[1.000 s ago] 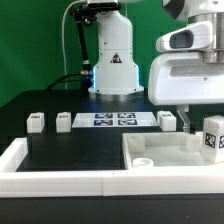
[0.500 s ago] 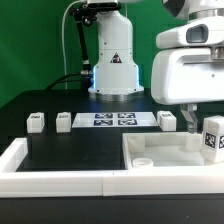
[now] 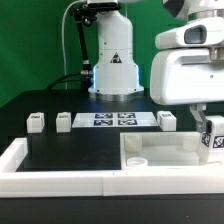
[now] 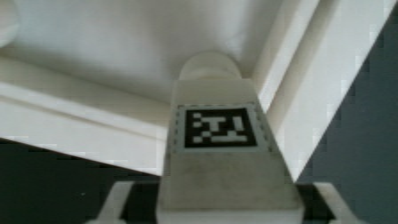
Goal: Assemble square table
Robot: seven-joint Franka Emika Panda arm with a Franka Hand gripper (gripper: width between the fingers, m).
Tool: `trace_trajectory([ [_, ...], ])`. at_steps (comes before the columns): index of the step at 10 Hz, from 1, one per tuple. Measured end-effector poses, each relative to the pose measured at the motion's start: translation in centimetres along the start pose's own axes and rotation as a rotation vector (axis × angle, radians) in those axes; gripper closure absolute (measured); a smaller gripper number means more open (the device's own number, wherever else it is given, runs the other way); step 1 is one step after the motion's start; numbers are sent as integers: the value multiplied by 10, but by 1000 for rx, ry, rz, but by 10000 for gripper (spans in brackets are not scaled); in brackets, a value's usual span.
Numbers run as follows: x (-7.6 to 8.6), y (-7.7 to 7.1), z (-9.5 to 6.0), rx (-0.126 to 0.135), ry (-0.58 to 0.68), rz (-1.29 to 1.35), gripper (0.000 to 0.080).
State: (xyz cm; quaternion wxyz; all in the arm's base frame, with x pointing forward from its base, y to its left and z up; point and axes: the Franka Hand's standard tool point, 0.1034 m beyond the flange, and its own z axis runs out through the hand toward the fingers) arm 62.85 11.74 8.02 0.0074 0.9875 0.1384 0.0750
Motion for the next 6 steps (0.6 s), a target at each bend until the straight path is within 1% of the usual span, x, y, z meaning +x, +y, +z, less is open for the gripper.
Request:
trace_trajectory([
  [1,0,0,0,0,0,33,509],
  [4,0,0,0,1,0,264,508],
  [5,0,3,1,-1,4,350,508],
  [6,0,1,2,2,10,497,508],
])
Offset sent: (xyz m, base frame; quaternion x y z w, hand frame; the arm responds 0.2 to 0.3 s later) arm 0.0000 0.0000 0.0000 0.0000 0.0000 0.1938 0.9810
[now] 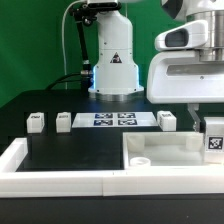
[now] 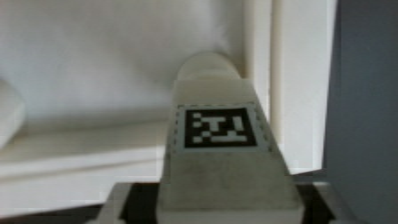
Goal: Assemble square table
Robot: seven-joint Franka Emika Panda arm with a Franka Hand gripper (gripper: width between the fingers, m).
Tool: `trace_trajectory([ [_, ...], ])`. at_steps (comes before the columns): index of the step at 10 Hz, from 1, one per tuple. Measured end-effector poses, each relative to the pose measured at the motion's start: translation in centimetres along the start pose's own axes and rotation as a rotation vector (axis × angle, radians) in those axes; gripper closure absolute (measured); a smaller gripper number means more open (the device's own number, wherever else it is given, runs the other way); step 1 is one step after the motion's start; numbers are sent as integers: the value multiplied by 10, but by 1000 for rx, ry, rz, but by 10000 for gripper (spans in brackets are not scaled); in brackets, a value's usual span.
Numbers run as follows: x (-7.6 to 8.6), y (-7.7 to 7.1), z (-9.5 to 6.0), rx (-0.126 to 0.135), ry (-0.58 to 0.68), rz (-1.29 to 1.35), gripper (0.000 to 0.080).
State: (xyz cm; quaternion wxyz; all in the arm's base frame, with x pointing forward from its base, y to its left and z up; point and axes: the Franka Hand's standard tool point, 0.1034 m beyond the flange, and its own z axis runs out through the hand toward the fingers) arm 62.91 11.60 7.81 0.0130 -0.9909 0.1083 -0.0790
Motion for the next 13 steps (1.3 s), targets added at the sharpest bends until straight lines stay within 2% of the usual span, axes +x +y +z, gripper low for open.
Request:
trace_trajectory([
  [4,-2,1,1,-5,4,458,507],
  [6,-7,-2,1,-30,-15,685,506],
  [8,-7,0,2,-40,-21,931,506],
  [12,-9,-1,2,-30,-40,1111,506],
  [13,-9,-1,2,-29,-39,1086,323],
])
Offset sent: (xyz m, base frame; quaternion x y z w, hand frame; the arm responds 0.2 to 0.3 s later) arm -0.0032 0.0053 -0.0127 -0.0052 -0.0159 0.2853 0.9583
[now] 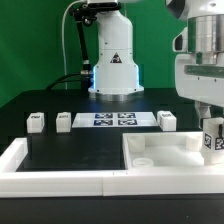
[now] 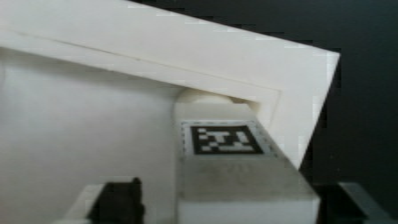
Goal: Assemble square table
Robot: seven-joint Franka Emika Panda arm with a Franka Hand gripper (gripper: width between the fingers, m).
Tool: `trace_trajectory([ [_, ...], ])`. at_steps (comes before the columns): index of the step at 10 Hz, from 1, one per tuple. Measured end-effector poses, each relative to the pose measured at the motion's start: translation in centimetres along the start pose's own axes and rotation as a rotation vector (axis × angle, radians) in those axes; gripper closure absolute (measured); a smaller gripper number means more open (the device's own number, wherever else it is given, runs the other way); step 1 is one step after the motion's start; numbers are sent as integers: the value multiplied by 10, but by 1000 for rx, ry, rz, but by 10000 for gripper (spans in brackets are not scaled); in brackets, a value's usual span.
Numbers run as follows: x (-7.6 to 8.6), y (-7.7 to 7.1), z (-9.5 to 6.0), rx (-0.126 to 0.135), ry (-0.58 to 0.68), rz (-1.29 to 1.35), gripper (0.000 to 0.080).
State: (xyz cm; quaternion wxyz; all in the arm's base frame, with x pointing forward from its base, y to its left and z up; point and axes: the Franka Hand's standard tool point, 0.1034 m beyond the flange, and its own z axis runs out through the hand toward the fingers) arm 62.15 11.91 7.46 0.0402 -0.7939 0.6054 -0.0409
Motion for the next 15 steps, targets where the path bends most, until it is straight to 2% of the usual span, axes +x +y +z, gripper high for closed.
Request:
trace_trajectory([
  [1,-1,-1,0,5,1,-89,210],
  [2,-3,-2,0,14,2,-119,210],
  [3,-5,-3,-1,30,7,-233,162],
  [4,-6,-4,-2,49,16,-383,153],
  [6,-4,-6,-3,70,37,-609,153],
  [11,-3,-5,-1,63,52,-929,151],
  [15,-1,-6,-2,49,86,-1349,151],
])
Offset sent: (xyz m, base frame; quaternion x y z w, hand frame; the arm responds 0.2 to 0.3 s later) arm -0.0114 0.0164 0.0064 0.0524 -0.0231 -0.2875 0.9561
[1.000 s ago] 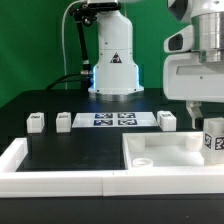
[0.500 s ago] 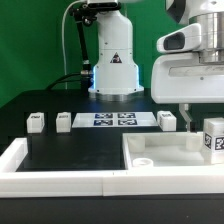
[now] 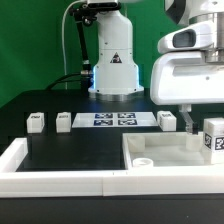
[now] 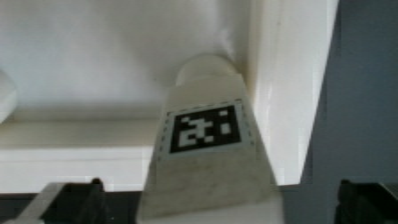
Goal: Assemble square table
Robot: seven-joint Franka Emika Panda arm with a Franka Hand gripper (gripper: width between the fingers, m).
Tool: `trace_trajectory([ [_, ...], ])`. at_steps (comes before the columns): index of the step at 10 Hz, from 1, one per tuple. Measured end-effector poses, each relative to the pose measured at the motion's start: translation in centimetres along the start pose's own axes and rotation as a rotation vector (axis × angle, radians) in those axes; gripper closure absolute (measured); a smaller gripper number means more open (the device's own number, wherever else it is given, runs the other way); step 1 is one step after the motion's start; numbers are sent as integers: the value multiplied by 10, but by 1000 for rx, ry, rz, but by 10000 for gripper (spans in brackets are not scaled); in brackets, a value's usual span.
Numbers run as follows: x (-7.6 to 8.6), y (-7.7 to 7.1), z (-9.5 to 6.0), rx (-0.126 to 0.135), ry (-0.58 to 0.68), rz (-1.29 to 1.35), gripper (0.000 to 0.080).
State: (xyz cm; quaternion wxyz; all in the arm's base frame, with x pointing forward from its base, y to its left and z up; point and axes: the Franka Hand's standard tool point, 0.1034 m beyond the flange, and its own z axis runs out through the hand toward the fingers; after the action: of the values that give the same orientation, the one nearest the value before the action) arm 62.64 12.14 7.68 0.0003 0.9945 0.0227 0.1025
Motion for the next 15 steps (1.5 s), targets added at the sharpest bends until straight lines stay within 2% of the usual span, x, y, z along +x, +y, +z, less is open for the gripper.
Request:
trace_trajectory([
  [2,0,0,0,-1,1,-30,151],
  [3,0,0,0,-1,0,-30,264],
  [4,0,0,1,-1,0,-29,264],
  [5,0,0,1,-1,0,-29,445],
  [6,0,0,1,-1,-1,-25,510],
  [9,0,0,1,0,-1,3,510],
  [12,0,1,1,0,-1,202,510],
  [15,-2,5,1,-5,5,526,509],
])
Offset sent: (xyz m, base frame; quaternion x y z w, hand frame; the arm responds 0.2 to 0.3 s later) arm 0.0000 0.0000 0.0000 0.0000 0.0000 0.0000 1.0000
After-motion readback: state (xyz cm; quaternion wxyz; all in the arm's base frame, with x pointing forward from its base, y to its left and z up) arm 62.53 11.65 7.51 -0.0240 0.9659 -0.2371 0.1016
